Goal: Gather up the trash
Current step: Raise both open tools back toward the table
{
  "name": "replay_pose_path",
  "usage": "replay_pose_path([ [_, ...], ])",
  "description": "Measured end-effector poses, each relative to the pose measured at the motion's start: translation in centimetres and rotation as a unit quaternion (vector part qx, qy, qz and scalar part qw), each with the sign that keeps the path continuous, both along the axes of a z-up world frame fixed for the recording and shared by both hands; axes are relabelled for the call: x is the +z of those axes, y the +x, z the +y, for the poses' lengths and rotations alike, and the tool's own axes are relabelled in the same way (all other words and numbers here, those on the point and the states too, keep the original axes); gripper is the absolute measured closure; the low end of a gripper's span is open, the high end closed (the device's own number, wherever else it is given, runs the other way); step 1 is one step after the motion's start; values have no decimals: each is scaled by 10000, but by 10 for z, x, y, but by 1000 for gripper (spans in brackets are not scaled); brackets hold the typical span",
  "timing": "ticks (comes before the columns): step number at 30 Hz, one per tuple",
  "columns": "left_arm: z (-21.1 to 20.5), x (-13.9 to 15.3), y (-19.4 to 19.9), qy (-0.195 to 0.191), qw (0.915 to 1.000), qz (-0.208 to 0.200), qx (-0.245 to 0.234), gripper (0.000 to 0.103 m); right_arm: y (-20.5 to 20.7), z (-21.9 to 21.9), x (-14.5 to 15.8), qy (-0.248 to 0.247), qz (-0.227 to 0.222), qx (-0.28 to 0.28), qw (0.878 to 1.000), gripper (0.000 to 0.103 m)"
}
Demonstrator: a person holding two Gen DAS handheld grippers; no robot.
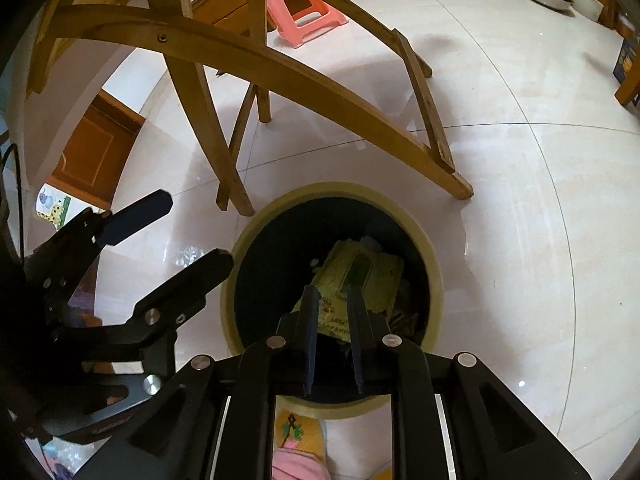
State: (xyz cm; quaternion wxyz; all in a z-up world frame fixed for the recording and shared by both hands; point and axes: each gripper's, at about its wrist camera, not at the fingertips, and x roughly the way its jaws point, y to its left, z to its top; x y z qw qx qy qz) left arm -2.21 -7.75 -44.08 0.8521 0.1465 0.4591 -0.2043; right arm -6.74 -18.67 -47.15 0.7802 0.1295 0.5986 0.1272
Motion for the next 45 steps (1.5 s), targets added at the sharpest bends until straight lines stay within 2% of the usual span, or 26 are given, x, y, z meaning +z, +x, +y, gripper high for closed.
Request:
replay_pose_path([
  [4,2,28,-13,-107,9998,90,122,38,-7,4,20,14,-13,22,10000,88],
  [10,8,94,-30,-191,9980,350,484,37,-21,7,83,82,-56,-114,9999,88],
  [14,17,156,-38,-281,9958,454,748,38,-33,10,147,132,-92,-176,9997,88],
  [19,28,243,-44,-294,9943,354,963,38,-44,15,236,118,-229,-191,9995,88],
  [23,38,306,-43,-465,9923,330,1103,38,-47,18,311,49,-425,-180,9989,88],
  [29,56,389,-39,-679,9891,273,1278,38,-45,20,417,-47,-978,-238,9949,85],
  [32,67,420,-35,-775,9882,133,1312,38,-43,20,455,-51,-1249,-350,9915,83],
  [38,87,492,-14,-860,9872,-323,1303,38,-32,22,503,-65,-1669,-682,9836,81],
  [45,98,532,23,-987,9849,-690,1245,37,-6,17,550,-168,-2087,-978,9729,80],
])
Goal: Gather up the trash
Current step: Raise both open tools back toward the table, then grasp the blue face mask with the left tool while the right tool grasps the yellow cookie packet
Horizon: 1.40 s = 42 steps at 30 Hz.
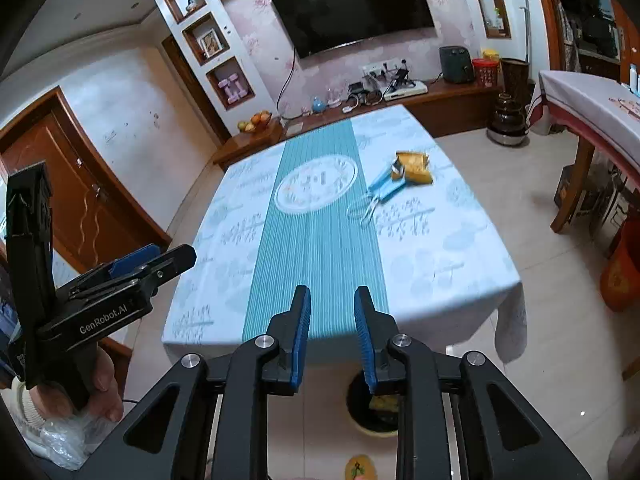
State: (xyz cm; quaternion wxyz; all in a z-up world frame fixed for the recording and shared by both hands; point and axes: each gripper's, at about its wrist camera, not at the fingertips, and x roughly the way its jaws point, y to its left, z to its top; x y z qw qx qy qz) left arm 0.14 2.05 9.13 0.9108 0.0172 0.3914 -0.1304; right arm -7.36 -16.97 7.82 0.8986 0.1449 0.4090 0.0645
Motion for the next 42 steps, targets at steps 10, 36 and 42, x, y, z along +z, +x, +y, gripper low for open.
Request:
replay_pose_path([
  [10,-33,-2,65,118,9995,102,-290,37,58,-27,-7,-9,44,-157,9999,74],
  [36,-183,-171,358,466,9757,2138,-94,47,413,-158,-177,408,1616,662,9838,54],
  [42,-182,-195,381,477,9687,2434,117,48,454,-144,-217,169,2004,897,9755,53],
])
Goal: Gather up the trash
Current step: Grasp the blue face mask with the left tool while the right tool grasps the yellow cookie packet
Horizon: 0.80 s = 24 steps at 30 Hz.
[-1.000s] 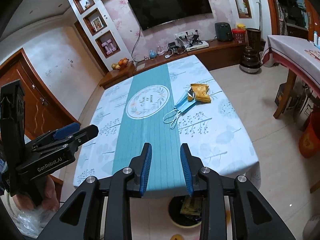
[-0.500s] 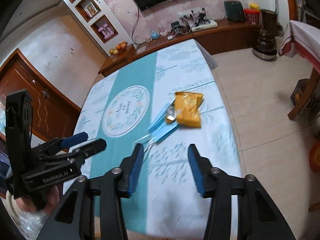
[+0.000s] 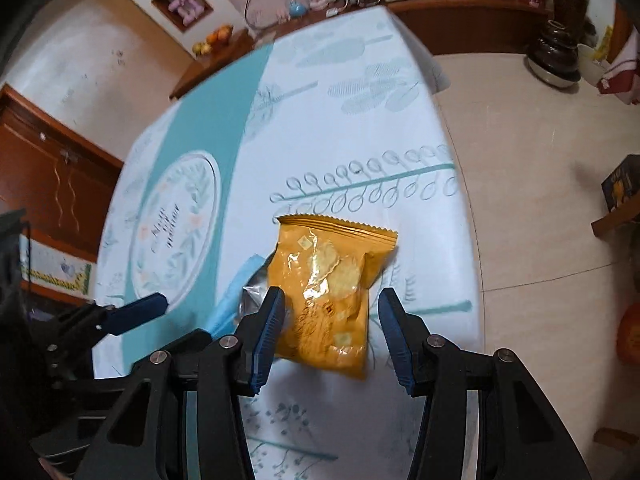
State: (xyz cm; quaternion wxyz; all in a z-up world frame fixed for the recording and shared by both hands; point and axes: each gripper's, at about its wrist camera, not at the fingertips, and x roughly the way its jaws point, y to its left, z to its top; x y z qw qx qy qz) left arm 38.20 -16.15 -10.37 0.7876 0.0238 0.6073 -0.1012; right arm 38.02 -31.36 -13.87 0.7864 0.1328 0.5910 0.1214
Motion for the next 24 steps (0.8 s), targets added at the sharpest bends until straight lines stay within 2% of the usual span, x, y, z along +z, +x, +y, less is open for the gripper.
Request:
replay_pose_path([
  [3,4,-4,4,16,9999,66,100,48,7,11,-5,-229,-235,354,9988,57],
  [4,4,-6,6,12,9999,96,128,48,6,15,-5,-387,-341,465,9976,69],
  [7,3,-10,13,-19,9997,164,170,48,7,20,-9,-640,-435,745,9942,89],
  [10,-3,-13,17,-42,9996,244,104,48,10,8,-13,-436,-314,645,9965,94],
  [17,-19,-33,24,93,9983,561,-142,50,-4,-15,-6,-152,-224,427,9987,95],
  [19,-20,-36,25,86,9981,597,-120,56,-13,-19,-1,-131,-226,414,9988,96],
  [21,-21,-35,25,72,9982,580,-138,70,-18,-19,0,-107,-219,390,9989,96],
  [22,-21,-35,25,52,9982,576,-142,81,-24,-22,2,-97,-223,381,9990,96],
  [23,-21,-34,24,14,9981,592,-140,89,-27,-21,3,-73,-225,362,9991,96],
  [24,-21,-33,23,-2,9983,571,-134,93,-29,-20,4,-53,-227,348,9991,96],
])
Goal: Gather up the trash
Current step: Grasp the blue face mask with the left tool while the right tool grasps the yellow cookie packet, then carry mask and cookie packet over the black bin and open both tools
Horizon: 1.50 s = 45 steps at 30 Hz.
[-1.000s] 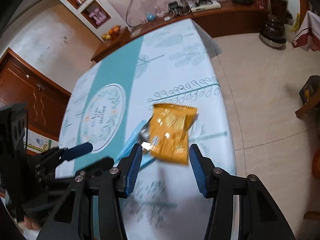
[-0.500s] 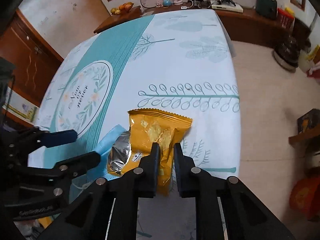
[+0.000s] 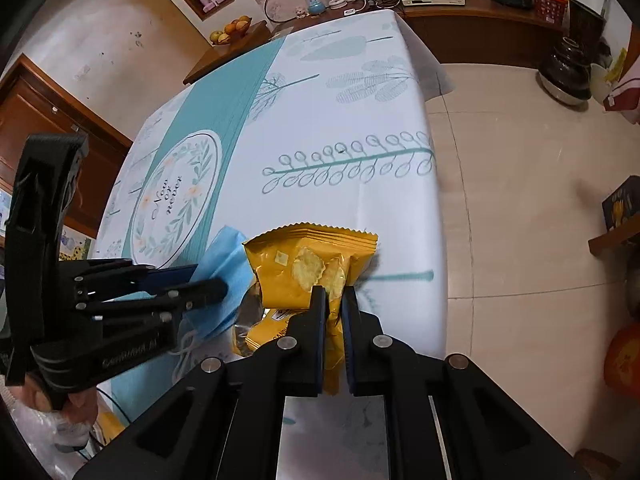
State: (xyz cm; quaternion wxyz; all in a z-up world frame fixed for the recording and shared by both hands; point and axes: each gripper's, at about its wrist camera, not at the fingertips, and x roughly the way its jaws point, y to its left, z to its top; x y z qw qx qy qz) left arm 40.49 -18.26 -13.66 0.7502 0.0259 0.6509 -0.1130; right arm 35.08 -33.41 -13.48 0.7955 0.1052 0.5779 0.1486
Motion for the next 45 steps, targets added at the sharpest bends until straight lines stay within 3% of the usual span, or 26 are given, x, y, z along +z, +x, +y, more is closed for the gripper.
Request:
replay_pose_path([
  [1,0,2,-3,0,10000,-45,3,98,-4,0,2,14,-4,-14,10000,96],
  [11,29,52,-71,-198,9987,-473,63,99,-60,25,35,-20,-247,-42,9997,96],
  [28,177,134,-260,-707,9901,-1193,-217,99,-253,140,113,-455,-970,-766,9913,96],
  [37,231,135,-331,-929,9895,-1051,-334,99,-347,200,124,-691,-867,-836,9903,96],
  [45,245,127,-359,-1030,9899,-937,-267,99,-374,220,123,-794,-655,-662,9925,96],
])
